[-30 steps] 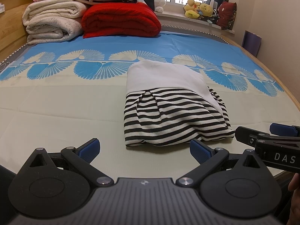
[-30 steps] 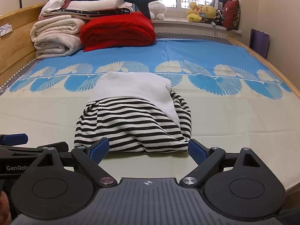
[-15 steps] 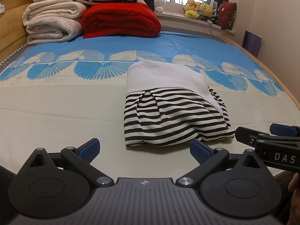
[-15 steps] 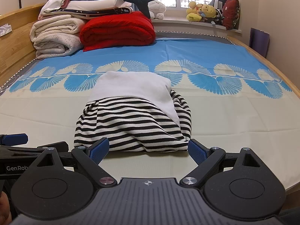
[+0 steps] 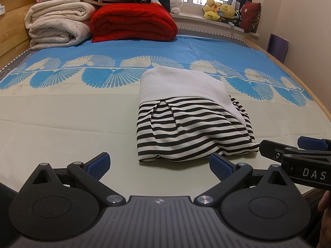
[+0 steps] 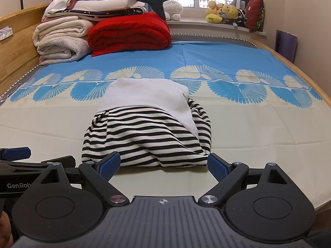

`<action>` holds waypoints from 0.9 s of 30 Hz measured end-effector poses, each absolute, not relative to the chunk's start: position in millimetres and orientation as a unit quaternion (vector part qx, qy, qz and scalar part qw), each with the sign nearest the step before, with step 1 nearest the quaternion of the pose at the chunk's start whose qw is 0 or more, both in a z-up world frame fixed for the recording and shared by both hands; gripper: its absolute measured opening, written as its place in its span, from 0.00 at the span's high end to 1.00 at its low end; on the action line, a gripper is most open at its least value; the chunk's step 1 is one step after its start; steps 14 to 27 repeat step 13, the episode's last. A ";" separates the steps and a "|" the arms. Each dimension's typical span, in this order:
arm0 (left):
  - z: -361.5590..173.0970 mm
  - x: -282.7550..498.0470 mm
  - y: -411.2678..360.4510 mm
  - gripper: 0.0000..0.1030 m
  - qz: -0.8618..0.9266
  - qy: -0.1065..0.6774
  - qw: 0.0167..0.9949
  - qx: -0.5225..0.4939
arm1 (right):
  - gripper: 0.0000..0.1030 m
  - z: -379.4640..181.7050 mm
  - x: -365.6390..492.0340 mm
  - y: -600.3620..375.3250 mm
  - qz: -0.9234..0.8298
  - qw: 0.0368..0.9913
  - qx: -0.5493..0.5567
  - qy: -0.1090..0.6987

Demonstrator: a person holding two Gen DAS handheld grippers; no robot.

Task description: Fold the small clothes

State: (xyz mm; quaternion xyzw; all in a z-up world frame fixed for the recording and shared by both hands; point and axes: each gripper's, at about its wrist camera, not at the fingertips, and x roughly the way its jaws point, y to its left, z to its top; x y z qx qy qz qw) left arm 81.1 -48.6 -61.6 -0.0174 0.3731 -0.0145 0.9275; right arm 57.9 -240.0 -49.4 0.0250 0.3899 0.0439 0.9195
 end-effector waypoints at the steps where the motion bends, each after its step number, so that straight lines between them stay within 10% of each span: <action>1: -61.9 81.1 -48.7 0.01 -0.014 0.373 0.928 -0.018 | 0.11 -49.0 57.9 -240.3 0.044 0.919 0.025 0.390; 27: -61.7 81.1 -48.4 0.01 -0.015 0.373 0.928 -0.017 | 0.11 -49.4 58.1 -240.1 0.044 0.919 0.025 0.390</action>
